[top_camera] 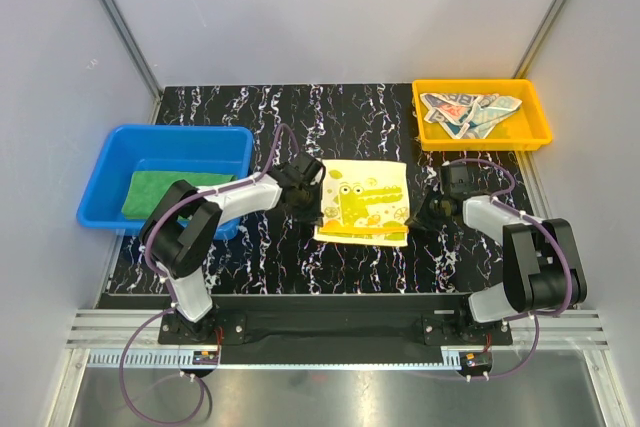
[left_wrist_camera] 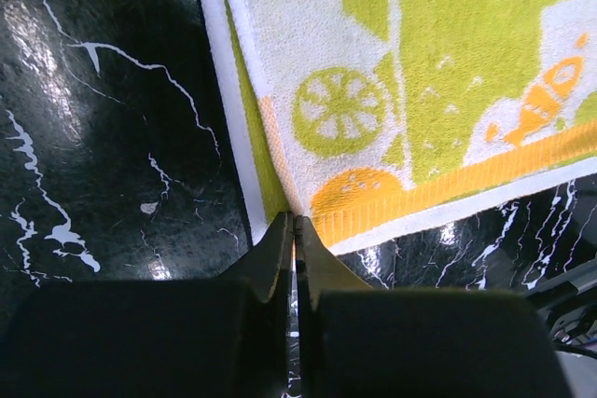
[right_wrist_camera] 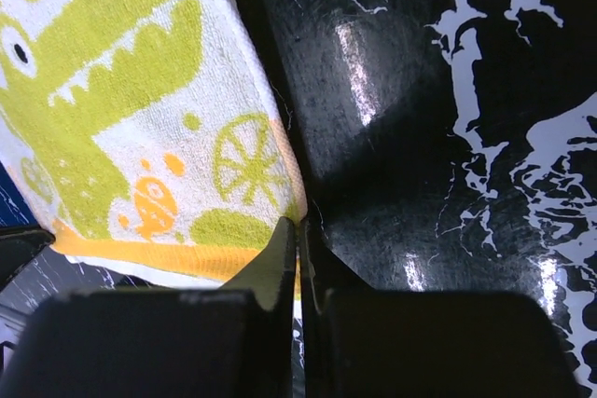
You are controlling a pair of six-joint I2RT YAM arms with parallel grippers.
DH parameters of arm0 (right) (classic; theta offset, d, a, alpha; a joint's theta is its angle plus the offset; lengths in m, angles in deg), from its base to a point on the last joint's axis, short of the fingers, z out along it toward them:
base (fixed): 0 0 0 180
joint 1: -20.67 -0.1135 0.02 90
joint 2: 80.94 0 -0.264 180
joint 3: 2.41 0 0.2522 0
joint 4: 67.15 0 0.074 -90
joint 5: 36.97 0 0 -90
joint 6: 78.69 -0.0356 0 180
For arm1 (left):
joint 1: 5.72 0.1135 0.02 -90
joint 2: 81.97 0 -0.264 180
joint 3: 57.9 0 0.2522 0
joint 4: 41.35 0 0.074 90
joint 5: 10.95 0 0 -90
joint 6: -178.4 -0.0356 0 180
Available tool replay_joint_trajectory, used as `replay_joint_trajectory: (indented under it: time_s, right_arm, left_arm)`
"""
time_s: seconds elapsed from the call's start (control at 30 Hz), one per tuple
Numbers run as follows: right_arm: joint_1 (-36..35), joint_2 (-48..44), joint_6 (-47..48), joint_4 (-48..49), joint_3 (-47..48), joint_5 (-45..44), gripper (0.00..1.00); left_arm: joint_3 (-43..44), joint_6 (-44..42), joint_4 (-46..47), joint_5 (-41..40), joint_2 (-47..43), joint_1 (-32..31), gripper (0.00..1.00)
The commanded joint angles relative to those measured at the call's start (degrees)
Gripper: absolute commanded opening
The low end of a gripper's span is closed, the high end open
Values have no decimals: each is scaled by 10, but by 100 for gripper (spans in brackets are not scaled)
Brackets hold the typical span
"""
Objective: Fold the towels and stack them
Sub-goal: Fold the towel
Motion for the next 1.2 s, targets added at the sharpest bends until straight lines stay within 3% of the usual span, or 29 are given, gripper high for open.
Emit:
replay_joint_trajectory:
  time_s: [0.0,0.1,0.17,0.3,0.33,0.47,0.53,0.57,0.63,0.77,0.9,1.17]
  right_arm:
    - [-3,-14,19,-31,35,-23,6]
    - [-3,-10,23,-42,49,-14,18]
    - [-4,-9,23,-41,49,-13,18]
    - [-4,-10,24,-41,48,-11,11]
    - [-6,-8,25,-40,48,-9,1]
    - [-8,-8,26,-44,52,-8,2]
    - [-10,-8,26,-47,57,-8,6]
    - [-10,-7,25,-48,59,-8,13]
    - [-11,-5,26,-48,62,-7,14]
    - [-14,-2,25,-46,63,-4,14]
    - [-16,-4,26,-47,64,-3,10]
    - [-16,-5,31,-65,82,-4,2]
  left_arm:
    - [35,-8,-12,-2,-13,-2,0]
    - [45,-10,-18,3,-9,-2,0]
    - [43,-9,-15,10,-6,-1,0]
    - [41,-8,-14,15,-3,-4,0]
    - [42,-10,-15,13,-3,-6,0]
    - [53,-15,-23,18,2,-7,0]
    - [56,-17,-26,17,3,-8,9]
    - [58,-17,-27,17,4,-8,17]
    - [58,-17,-25,19,7,-9,22]
    - [53,-17,-17,28,17,-9,16]
    - [47,-16,-11,32,22,-10,0]
    - [61,-18,-30,16,17,-10,0]
